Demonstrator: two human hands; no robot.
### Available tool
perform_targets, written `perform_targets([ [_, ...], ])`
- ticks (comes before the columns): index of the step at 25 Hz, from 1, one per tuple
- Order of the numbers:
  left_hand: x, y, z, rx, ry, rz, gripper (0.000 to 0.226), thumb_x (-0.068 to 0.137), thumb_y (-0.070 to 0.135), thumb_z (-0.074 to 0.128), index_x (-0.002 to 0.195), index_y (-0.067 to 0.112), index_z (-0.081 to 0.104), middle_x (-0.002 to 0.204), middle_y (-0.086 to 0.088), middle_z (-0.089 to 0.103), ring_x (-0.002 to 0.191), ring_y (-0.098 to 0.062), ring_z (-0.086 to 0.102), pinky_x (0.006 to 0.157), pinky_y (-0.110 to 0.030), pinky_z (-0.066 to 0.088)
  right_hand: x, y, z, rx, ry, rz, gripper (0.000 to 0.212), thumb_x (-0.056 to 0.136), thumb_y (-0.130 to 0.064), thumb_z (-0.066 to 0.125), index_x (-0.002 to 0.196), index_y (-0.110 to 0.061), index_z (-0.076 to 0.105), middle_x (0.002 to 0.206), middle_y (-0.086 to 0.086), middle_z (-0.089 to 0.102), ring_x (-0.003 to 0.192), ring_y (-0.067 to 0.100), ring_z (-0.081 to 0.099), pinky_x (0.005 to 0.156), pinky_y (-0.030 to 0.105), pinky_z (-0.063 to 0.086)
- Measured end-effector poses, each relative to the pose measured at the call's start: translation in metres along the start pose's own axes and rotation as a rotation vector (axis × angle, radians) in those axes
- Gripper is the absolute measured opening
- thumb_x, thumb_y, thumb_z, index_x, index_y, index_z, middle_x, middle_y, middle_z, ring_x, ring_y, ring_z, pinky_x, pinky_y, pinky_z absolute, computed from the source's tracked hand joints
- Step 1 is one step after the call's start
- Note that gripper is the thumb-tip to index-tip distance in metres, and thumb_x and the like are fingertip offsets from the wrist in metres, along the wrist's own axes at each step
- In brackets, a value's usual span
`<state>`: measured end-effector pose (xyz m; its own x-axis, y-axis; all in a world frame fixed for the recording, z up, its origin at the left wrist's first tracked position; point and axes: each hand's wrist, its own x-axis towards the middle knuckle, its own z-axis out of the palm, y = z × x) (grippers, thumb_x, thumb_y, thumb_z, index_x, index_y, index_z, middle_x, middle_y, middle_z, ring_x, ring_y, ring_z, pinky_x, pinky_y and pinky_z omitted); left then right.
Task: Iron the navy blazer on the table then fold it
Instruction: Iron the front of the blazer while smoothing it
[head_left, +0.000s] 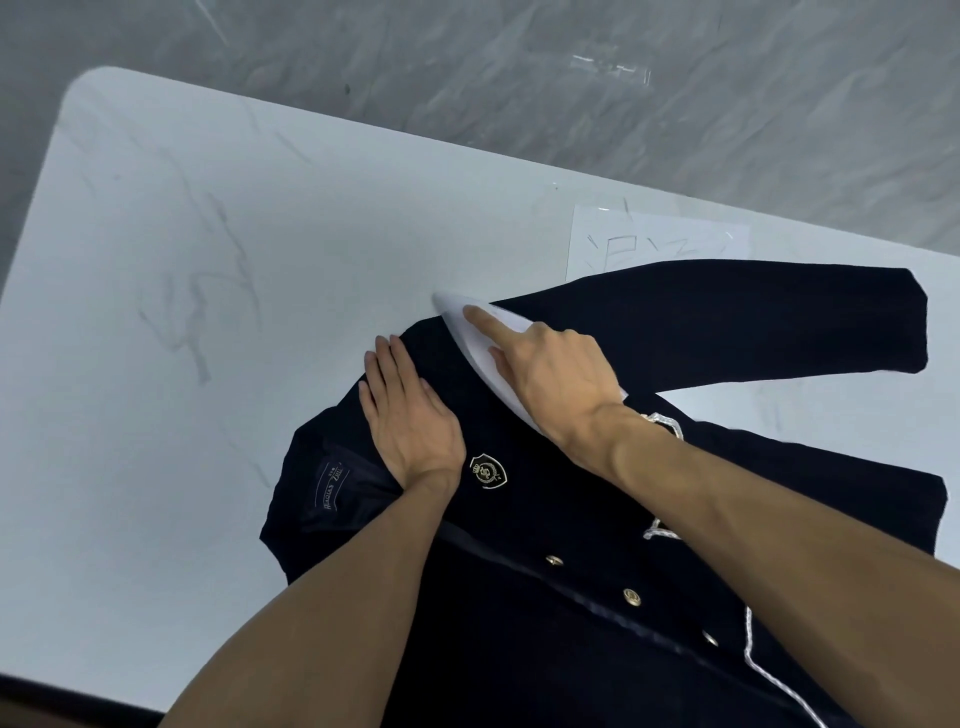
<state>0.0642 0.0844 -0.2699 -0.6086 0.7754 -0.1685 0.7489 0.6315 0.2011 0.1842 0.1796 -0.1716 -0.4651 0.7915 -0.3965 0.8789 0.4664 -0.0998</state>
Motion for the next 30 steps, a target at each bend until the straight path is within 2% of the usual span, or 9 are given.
perform_targets([
  [9,0.0,0.0,0.0,-0.009,-0.018,0.004,0.057,0.104,0.027,0.015,0.158,0.008,0.006,0.165,-0.01,0.011,0.153,-0.022,0.009,0.125,-0.04,0.009,-0.009,0.043,-0.019,0.074,0.029,0.107,0.052,0.104,-0.028,0.032,0.15,-0.044,0.016,0.081,0.009,0.056,0.062,0.032,0.046,0.059,0.037,0.032],
  [11,-0.002,0.001,0.0,-0.013,-0.016,0.024,0.058,0.105,0.031,0.012,0.158,0.009,0.005,0.165,-0.014,0.01,0.153,-0.024,0.008,0.125,-0.04,0.008,-0.012,0.028,-0.019,0.099,0.034,0.042,0.053,0.103,-0.03,0.033,0.15,-0.047,0.015,0.082,0.008,0.055,0.068,0.036,0.054,0.06,0.037,0.032],
  [13,-0.002,0.0,0.0,-0.007,-0.009,0.026,0.058,0.104,0.031,0.01,0.158,0.011,0.004,0.165,-0.015,0.009,0.153,-0.025,0.008,0.125,-0.04,0.008,-0.015,0.003,-0.012,0.104,0.02,-0.062,0.054,0.103,-0.03,0.036,0.15,-0.046,0.013,0.077,0.005,0.049,0.067,0.034,0.057,0.057,0.036,0.035],
  [17,-0.001,0.0,-0.001,0.005,-0.013,0.029,0.057,0.104,0.029,0.014,0.158,0.012,0.007,0.165,-0.014,0.01,0.153,-0.025,0.008,0.125,-0.04,0.009,-0.014,-0.01,0.005,0.0,0.022,-0.049,0.061,0.101,-0.022,0.045,0.15,-0.042,0.014,0.065,0.001,0.038,0.049,0.025,0.041,0.049,0.033,0.032],
  [22,-0.001,0.002,-0.003,-0.003,-0.018,0.02,0.057,0.105,0.027,0.021,0.157,0.009,0.011,0.165,-0.014,0.012,0.152,-0.025,0.01,0.125,-0.04,0.009,-0.013,0.015,0.006,-0.001,0.021,0.032,0.058,0.102,-0.023,0.041,0.15,-0.043,0.015,0.061,0.0,0.026,0.043,0.02,0.025,0.048,0.034,0.026],
  [26,-0.001,0.001,-0.003,-0.001,-0.016,0.025,0.057,0.104,0.029,0.016,0.157,0.009,0.01,0.164,-0.014,0.013,0.152,-0.026,0.01,0.125,-0.04,0.008,-0.016,0.022,0.006,-0.005,0.025,0.075,0.059,0.101,-0.022,0.042,0.149,-0.044,0.016,0.061,0.0,0.027,0.043,0.019,0.024,0.049,0.034,0.028],
  [30,0.0,0.0,-0.001,0.005,-0.011,0.022,0.057,0.105,0.028,0.02,0.157,0.008,0.011,0.164,-0.014,0.014,0.152,-0.026,0.012,0.125,-0.041,0.01,-0.023,0.052,-0.003,0.011,0.039,0.118,0.054,0.104,-0.028,0.034,0.15,-0.046,0.013,0.072,0.005,0.045,0.052,0.027,0.039,0.055,0.036,0.032],
])
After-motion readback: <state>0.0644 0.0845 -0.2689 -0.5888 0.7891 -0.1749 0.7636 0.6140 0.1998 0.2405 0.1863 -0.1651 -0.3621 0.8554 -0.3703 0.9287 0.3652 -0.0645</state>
